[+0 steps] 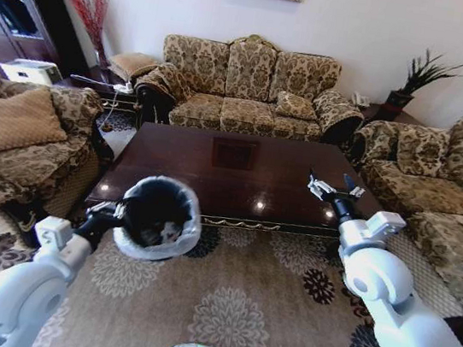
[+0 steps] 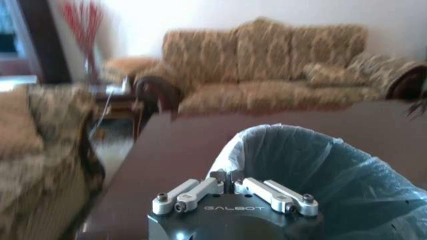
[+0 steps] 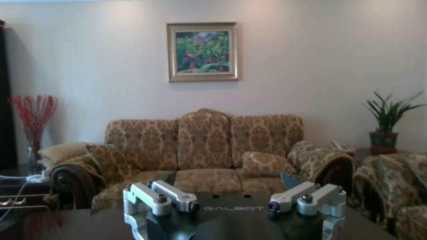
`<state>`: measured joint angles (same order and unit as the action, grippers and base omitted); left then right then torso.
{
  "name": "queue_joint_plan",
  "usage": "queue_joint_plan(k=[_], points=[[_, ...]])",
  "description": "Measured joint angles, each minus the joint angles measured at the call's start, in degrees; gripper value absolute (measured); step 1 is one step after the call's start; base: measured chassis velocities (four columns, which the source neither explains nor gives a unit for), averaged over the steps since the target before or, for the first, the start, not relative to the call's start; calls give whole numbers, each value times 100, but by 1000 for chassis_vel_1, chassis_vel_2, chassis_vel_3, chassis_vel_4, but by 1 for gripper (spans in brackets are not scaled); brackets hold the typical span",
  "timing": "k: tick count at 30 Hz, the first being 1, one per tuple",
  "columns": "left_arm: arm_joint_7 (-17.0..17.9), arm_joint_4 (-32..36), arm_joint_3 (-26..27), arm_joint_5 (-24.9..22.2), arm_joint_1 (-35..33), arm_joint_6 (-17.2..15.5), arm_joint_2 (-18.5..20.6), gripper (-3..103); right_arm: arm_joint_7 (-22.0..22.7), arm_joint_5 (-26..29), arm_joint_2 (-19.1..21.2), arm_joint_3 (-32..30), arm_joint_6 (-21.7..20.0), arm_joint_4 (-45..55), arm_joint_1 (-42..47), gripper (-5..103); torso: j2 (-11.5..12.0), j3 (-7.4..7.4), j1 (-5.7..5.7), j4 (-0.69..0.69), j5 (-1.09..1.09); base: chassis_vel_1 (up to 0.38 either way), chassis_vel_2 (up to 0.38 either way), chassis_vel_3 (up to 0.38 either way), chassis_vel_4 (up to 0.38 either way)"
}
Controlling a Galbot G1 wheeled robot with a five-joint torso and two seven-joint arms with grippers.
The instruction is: Move to the front of the table and place the trash on the table into the trash bin.
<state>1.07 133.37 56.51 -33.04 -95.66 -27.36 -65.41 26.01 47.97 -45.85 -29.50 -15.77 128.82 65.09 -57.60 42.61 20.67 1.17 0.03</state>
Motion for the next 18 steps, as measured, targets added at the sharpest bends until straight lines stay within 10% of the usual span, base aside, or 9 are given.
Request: queue_joint_plan(k=[18], points=[[451,-4708,-566,-214,1278,1510,-498,2,15,-160,-233,206,90,-216,33,100,0,1,1,1,-4,0,0,0,0]])
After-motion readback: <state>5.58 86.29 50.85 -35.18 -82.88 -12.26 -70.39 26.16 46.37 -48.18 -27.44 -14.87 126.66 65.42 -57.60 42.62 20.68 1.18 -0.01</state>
